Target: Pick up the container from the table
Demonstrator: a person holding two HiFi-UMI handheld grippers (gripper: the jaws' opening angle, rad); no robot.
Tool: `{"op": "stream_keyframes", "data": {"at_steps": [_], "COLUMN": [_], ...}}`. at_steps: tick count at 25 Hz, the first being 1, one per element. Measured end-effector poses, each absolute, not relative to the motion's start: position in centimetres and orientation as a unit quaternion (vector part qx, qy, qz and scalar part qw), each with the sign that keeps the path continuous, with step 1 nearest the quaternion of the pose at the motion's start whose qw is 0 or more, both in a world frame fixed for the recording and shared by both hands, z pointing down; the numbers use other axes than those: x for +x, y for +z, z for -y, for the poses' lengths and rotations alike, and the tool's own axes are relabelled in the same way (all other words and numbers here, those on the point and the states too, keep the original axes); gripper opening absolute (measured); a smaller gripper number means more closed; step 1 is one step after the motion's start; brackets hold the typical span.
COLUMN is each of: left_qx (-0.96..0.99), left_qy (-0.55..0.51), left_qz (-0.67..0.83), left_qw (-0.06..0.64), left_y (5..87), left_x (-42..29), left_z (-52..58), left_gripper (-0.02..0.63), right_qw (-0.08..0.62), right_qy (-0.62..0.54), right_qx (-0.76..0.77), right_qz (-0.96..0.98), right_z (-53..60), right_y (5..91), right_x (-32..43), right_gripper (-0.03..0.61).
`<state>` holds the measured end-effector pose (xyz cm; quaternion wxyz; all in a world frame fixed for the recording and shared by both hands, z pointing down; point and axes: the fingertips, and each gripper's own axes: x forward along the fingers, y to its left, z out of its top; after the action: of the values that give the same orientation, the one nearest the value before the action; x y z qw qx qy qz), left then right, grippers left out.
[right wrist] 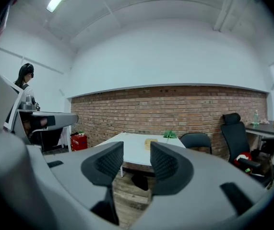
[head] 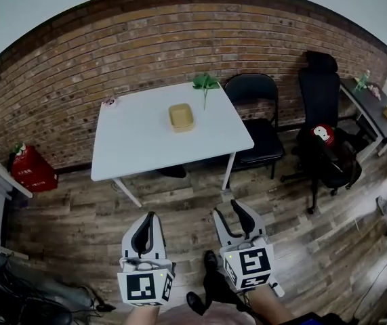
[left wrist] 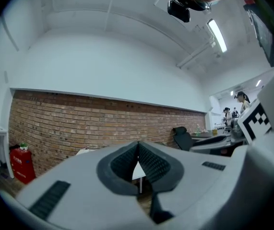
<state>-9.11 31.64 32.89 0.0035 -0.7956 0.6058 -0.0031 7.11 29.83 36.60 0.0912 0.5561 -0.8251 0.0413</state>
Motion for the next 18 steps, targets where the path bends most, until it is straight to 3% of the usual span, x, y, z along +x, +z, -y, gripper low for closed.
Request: {"op": "stream_keyframes", "data": {"at_steps": [18], "left_qx": [-0.753], "left_qy": [-0.011], "left_qz": [-0.658], "left_qw": [0.017], "left_y": [31.6], "left_x": [-7.6], "left_z": [-15.6], "left_gripper": [0.009], "right_qw": [0.085], "right_qy": [0.028], "right_qx": [0.505], "right_qz": [0.858], "right_z": [-11.2], "right_y": [35.3], "right_x": [8.5], "right_gripper": [0.163]}}
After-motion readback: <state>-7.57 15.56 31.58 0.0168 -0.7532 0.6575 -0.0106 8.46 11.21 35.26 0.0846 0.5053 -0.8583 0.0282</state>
